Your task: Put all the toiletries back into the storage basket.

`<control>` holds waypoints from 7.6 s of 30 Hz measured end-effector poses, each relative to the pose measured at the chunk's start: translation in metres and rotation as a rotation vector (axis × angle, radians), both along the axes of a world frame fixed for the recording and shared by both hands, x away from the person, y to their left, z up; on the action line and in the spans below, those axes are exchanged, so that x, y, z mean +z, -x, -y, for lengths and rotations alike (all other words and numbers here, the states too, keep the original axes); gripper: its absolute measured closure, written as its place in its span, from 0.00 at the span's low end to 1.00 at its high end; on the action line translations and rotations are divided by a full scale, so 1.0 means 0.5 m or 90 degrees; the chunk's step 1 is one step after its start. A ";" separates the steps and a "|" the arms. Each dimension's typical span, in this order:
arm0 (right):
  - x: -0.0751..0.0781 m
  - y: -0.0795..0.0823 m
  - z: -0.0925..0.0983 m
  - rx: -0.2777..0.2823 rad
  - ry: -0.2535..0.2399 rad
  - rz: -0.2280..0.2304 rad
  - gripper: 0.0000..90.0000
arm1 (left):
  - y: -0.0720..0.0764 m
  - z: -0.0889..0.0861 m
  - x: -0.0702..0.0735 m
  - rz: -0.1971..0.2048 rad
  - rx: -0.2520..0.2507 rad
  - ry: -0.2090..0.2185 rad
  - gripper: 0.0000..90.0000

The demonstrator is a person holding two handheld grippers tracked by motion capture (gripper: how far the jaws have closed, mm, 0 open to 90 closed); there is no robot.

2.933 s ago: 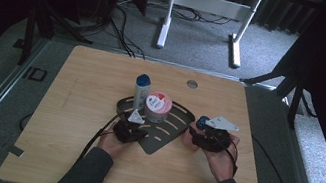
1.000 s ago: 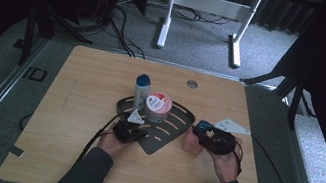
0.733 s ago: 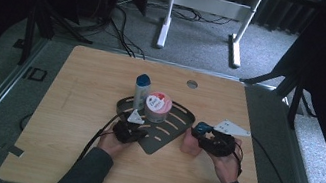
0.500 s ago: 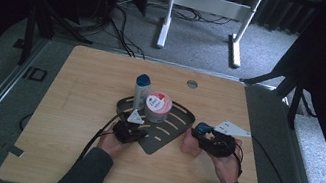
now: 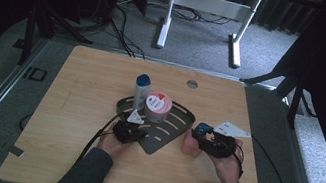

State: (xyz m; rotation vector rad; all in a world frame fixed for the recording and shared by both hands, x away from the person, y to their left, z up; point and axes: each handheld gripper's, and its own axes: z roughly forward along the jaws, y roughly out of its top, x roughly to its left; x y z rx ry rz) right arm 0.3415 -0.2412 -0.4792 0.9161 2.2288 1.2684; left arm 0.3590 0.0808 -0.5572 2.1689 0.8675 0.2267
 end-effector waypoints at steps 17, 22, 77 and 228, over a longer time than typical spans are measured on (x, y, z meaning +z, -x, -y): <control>-0.018 0.036 -0.043 -0.115 0.041 0.051 0.47 | 0.000 0.000 0.000 0.001 0.000 0.001 1.00; -0.012 0.039 -0.040 -0.128 0.020 0.049 0.53 | 0.000 0.000 0.000 0.001 0.000 0.001 1.00; 0.026 0.026 -0.048 0.091 0.029 -0.025 0.59 | 0.000 0.000 -0.001 0.001 0.000 0.001 1.00; 0.097 -0.120 -0.115 0.045 0.022 -0.026 0.59 | 0.000 -0.001 -0.001 0.000 0.001 0.005 1.00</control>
